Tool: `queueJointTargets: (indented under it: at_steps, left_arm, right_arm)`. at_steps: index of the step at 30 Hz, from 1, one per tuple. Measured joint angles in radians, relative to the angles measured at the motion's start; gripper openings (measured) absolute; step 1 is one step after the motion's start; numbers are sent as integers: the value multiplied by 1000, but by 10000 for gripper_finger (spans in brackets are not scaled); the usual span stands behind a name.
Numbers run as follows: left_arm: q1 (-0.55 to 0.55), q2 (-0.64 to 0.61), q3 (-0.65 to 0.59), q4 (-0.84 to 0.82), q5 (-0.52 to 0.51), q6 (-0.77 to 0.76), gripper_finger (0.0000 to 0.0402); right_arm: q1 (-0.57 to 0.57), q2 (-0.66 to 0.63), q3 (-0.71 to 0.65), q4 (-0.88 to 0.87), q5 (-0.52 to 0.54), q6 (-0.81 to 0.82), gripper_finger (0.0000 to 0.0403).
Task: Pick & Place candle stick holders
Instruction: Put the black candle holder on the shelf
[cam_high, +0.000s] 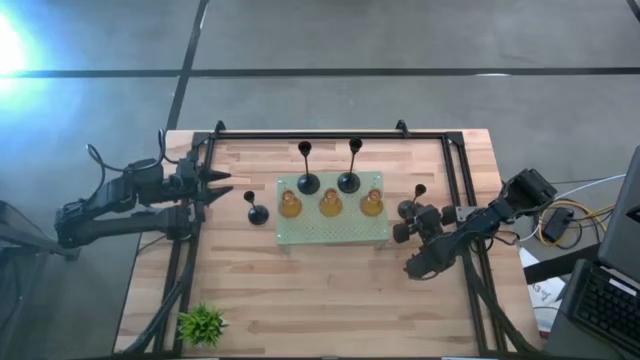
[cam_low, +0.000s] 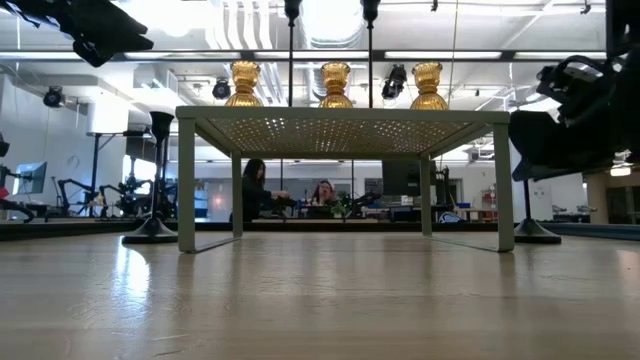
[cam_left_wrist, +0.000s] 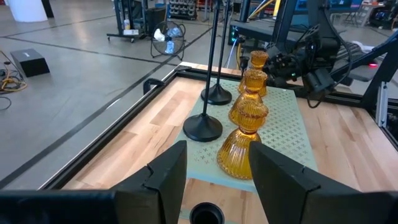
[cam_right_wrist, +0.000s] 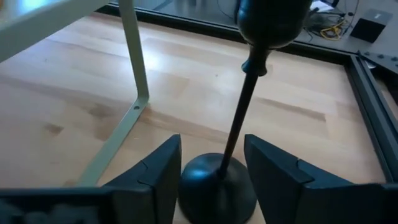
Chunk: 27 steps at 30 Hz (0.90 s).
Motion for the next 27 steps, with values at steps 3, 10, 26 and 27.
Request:
queueJointTargets:
  at_steps: [3, 10, 26, 27]
  left_arm:
    - [0, 0, 0, 0, 0, -1, 177]
    - [0, 0, 0, 0, 0, -2, 177]
    - [0, 0, 0, 0, 1, -3, 177]
    - [0, 0, 0, 0, 1, -2, 177]
  right_arm:
    - [-14, 0, 0, 3, 16, -3, 184]
    - [-39, 0, 0, 9, 26, -27, 210]
    - [-113, -1, 0, 13, 45, -64, 172]
    - [-113, -1, 0, 13, 45, -64, 154]
